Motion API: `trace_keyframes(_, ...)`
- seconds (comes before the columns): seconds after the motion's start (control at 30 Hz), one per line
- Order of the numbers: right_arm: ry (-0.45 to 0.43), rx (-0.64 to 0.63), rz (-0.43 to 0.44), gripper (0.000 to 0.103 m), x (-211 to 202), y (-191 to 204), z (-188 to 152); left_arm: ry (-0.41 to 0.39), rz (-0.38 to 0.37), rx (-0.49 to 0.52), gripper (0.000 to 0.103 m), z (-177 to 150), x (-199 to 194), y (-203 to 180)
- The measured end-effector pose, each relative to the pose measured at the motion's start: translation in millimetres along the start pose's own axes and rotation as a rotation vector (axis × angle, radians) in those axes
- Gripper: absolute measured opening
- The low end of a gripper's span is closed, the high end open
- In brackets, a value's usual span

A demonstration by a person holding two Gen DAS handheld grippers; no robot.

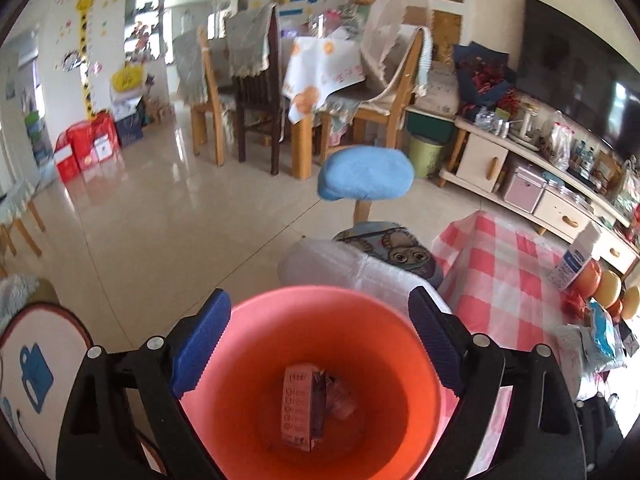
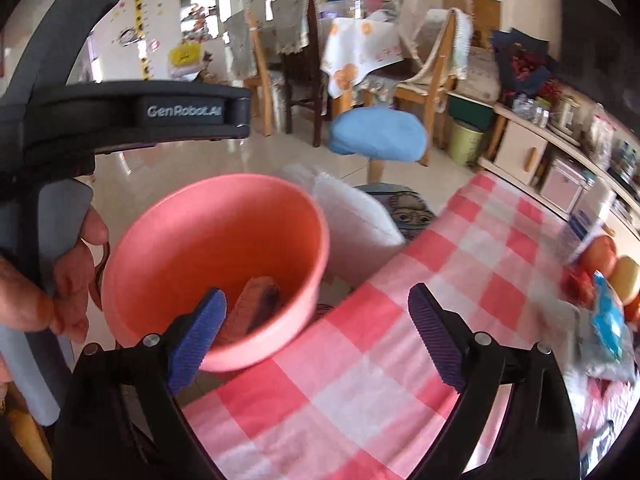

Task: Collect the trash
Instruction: 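Open the left tool over the pink bucket while the right tool releases the bottle into it, then move both tools back over the table toward the snack packages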

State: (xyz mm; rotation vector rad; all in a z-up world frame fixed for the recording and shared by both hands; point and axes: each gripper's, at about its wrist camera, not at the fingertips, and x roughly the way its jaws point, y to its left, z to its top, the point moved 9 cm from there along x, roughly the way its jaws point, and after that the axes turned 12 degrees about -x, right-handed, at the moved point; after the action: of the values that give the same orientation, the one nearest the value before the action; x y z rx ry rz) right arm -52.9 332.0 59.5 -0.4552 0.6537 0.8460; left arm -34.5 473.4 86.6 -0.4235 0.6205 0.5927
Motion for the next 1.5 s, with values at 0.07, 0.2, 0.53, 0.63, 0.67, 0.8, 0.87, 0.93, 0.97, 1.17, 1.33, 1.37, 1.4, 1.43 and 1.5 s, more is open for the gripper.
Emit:
trace_keyframes(0.07,-0.003,0.015,-0.037,0.094,-9,-14,-5,-0.002,-0.029,0.012,0.09,-1,-4,-12)
trace_keyframes(0.2,-0.001,0.051,-0.082,0.094,-21,-38,-18,-0.008,-0.079,0.054,0.091,-5,-12,-39)
trace_keyframes(0.53,-0.019,0.103,-0.156,0.094,-56,-76,-47,-0.002,-0.156,0.092,0.091,-15,-28,-91)
trace_keyframes(0.63,-0.025,0.106,-0.182,0.094,-67,-86,-55,-0.003,-0.17,0.116,0.091,-20,-33,-108)
trace_keyframes(0.67,-0.025,0.109,-0.189,0.094,-70,-89,-58,-0.003,-0.175,0.123,0.092,-22,-35,-114)
trace_keyframes(0.8,-0.025,0.125,-0.213,0.094,-82,-103,-69,-0.001,-0.196,0.156,0.092,-30,-42,-138)
trace_keyframes(0.87,-0.024,0.135,-0.224,0.094,-87,-110,-74,-0.005,-0.207,0.171,0.092,-34,-46,-149)
trace_keyframes(0.93,-0.024,0.144,-0.234,0.094,-92,-116,-80,-0.01,-0.216,0.185,0.092,-38,-51,-161)
trace_keyframes(0.97,-0.023,0.149,-0.239,0.095,-94,-120,-82,-0.009,-0.218,0.191,0.092,-39,-52,-166)
trace_keyframes(1.17,-0.017,0.19,-0.27,0.095,-106,-143,-100,0.009,-0.231,0.22,0.092,-52,-58,-198)
trace_keyframes(1.33,-0.016,0.22,-0.289,0.097,-116,-160,-114,0.023,-0.229,0.248,0.092,-63,-61,-220)
trace_keyframes(1.37,-0.017,0.225,-0.292,0.097,-118,-163,-117,0.024,-0.231,0.256,0.092,-66,-62,-225)
trace_keyframes(1.4,-0.019,0.23,-0.295,0.097,-120,-167,-119,0.025,-0.232,0.263,0.092,-68,-63,-229)
trace_keyframes(1.43,-0.02,0.236,-0.298,0.097,-123,-170,-122,0.025,-0.233,0.273,0.092,-71,-65,-233)
trace_keyframes(1.5,-0.024,0.249,-0.304,0.097,-127,-177,-127,0.025,-0.232,0.296,0.092,-77,-67,-242)
